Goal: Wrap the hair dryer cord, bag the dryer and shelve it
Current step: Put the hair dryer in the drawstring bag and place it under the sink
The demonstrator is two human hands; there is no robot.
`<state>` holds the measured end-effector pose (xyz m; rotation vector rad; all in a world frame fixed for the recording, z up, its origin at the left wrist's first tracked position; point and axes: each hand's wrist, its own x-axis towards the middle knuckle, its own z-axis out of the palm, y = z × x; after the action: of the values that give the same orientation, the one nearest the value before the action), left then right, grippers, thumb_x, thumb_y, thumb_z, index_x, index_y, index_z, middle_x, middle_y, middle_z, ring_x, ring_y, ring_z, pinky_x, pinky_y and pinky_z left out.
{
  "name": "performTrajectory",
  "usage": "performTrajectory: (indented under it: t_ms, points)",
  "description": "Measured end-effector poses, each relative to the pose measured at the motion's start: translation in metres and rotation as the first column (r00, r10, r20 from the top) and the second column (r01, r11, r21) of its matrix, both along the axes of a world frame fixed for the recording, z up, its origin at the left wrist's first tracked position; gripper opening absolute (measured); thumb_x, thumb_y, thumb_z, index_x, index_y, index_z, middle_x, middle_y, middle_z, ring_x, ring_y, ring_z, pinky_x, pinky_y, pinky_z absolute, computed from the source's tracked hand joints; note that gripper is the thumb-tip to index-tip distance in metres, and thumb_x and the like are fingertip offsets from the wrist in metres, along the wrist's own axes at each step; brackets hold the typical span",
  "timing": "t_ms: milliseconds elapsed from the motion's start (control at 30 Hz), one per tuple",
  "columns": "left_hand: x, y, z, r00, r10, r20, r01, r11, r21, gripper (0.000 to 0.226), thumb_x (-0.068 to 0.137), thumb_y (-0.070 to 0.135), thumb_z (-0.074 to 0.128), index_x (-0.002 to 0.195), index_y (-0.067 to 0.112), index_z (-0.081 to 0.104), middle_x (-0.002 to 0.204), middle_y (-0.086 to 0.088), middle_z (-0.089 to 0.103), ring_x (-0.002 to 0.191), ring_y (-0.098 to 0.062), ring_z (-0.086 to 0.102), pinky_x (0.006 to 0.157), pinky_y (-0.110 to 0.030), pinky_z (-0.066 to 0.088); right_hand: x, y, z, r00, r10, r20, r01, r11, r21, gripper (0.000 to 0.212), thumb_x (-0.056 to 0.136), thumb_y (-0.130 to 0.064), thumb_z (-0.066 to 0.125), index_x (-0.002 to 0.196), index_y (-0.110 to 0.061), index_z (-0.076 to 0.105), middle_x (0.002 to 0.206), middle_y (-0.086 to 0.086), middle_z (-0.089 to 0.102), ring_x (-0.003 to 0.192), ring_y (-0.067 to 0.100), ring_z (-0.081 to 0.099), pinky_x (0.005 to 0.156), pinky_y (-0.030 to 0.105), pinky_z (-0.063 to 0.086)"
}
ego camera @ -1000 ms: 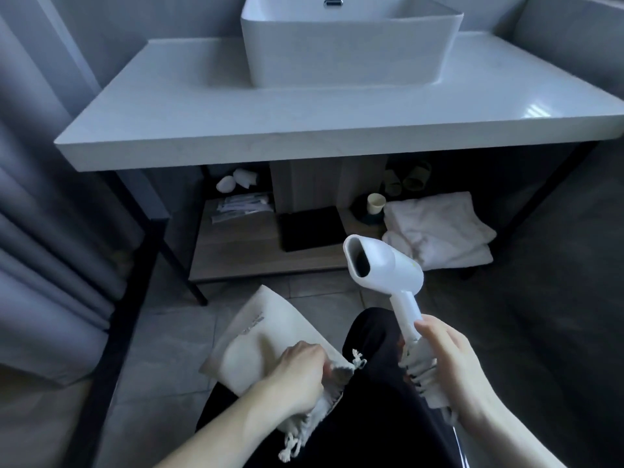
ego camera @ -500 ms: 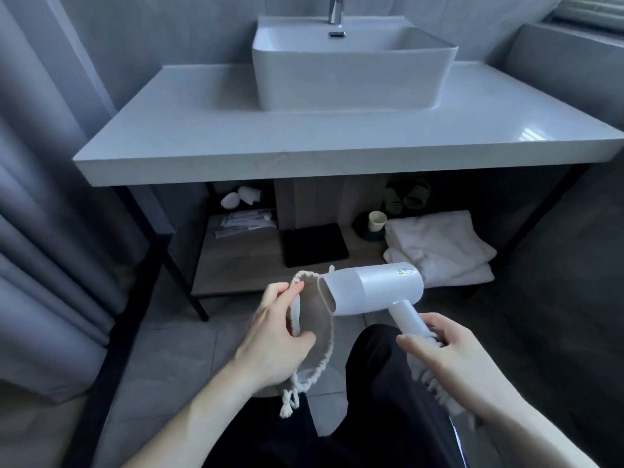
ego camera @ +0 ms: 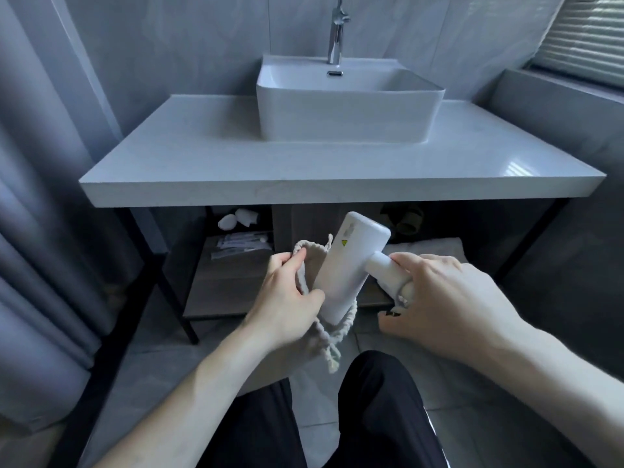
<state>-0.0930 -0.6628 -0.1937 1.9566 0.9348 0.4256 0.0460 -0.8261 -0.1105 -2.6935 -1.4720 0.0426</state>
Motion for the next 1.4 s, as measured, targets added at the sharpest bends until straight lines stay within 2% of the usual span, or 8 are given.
performTrajectory:
  t_ms: [200, 400, 633, 767, 933, 1133, 1267, 1400]
  points:
    - [0.012, 0.002, 0.016, 0.992, 0.005, 0.129, 0.007, 0.996, -0.090, 0.092, 0.076, 0.027, 0.058, 0.165, 0.022, 0.034, 0.149, 0.016, 0.036, 0.127, -0.036, 0.063, 0.108, -0.055, 0.054, -0.015, 0.016, 0.035, 0.969, 0.211, 0.128, -0.176, 0.954, -0.241, 0.043, 0.080, -0.055, 0.067, 0.076, -0.026, 0.035, 0.090, -0.002, 0.063, 0.075, 0.027, 0.054, 0.057, 0.034, 0.039]
    - [0.006, -0.002, 0.018, 0.976, 0.010, 0.217, 0.024, 0.988, -0.152, 0.076, 0.088, 0.011, 0.059, 0.161, 0.023, 0.043, 0.151, 0.012, 0.041, 0.135, -0.009, 0.052, 0.109, -0.046, 0.053, -0.016, 0.037, 0.045, 0.926, 0.348, 0.149, -0.254, 0.862, -0.438, 0.040, 0.076, -0.049, 0.078, 0.073, -0.023, 0.049, 0.072, -0.005, 0.048, 0.054, 0.014, 0.042, 0.047, 0.029, 0.028]
    - [0.002, -0.008, 0.025, 0.953, -0.139, 0.270, 0.181, 0.974, -0.137, 0.079, 0.082, 0.005, 0.053, 0.158, 0.025, 0.049, 0.154, 0.028, 0.044, 0.143, -0.015, 0.052, 0.117, -0.039, 0.046, -0.017, 0.067, 0.052, 0.935, 0.352, -0.042, -0.306, 0.743, -0.596, 0.052, 0.068, -0.061, 0.085, 0.084, -0.021, 0.056, 0.087, -0.004, 0.055, 0.086, 0.020, 0.068, 0.063, 0.031, 0.053]
    - [-0.001, -0.006, 0.025, 0.940, -0.106, 0.323, 0.192, 0.950, -0.245, 0.073, 0.089, -0.006, 0.052, 0.153, 0.028, 0.055, 0.154, 0.026, 0.049, 0.108, -0.007, 0.067, 0.079, -0.020, 0.052, -0.015, 0.075, 0.052, 0.929, 0.355, -0.105, -0.332, 0.673, -0.661, 0.070, 0.068, -0.061, 0.088, 0.113, -0.017, 0.057, 0.096, -0.005, 0.055, 0.110, 0.021, 0.066, 0.070, 0.033, 0.053]
    - [-0.002, -0.008, 0.022, 0.929, -0.084, 0.361, 0.211, 0.920, -0.330, 0.072, 0.088, -0.006, 0.054, 0.153, 0.026, 0.055, 0.154, 0.010, 0.055, 0.069, -0.004, 0.070, 0.063, -0.022, 0.054, -0.012, 0.080, 0.064, 0.930, 0.307, -0.201, -0.351, 0.581, -0.734, 0.071, 0.072, -0.058, 0.089, 0.133, -0.027, 0.069, 0.119, -0.006, 0.065, 0.095, 0.011, 0.065, 0.059, 0.024, 0.038]
    - [-0.002, -0.013, 0.019, 0.915, -0.106, 0.389, 0.226, 0.934, -0.278, 0.070, 0.085, -0.006, 0.054, 0.149, 0.022, 0.060, 0.156, 0.013, 0.052, 0.111, -0.010, 0.072, 0.089, -0.033, 0.062, -0.011, 0.087, 0.067, 0.881, 0.383, -0.278, -0.464, 0.585, -0.665, 0.064, 0.080, -0.036, 0.089, 0.138, -0.024, 0.067, 0.113, -0.011, 0.066, 0.106, 0.016, 0.062, 0.070, 0.025, 0.046]
    - [-0.004, -0.013, 0.016, 0.904, -0.107, 0.413, 0.227, 0.941, -0.253, 0.065, 0.085, -0.001, 0.055, 0.140, 0.031, 0.068, 0.145, -0.014, 0.062, 0.140, -0.052, 0.045, 0.114, -0.064, 0.040, 0.000, 0.096, 0.057, 0.880, 0.243, -0.408, -0.449, 0.707, -0.546, 0.037, 0.077, -0.018, 0.084, 0.113, -0.011, 0.079, 0.096, 0.004, 0.076, 0.086, 0.024, 0.074, 0.063, 0.026, 0.055]
    - [-0.006, -0.013, 0.013, 0.893, -0.090, 0.441, 0.241, 0.923, -0.301, 0.068, 0.083, -0.001, 0.058, 0.142, 0.030, 0.066, 0.143, -0.025, 0.061, 0.143, -0.042, 0.047, 0.110, -0.043, 0.048, 0.007, 0.097, 0.038, 0.837, 0.044, -0.545, -0.335, 0.829, -0.448, 0.029, 0.081, -0.009, 0.079, 0.108, 0.003, 0.078, 0.087, 0.009, 0.073, 0.073, 0.022, 0.075, 0.057, 0.023, 0.060]
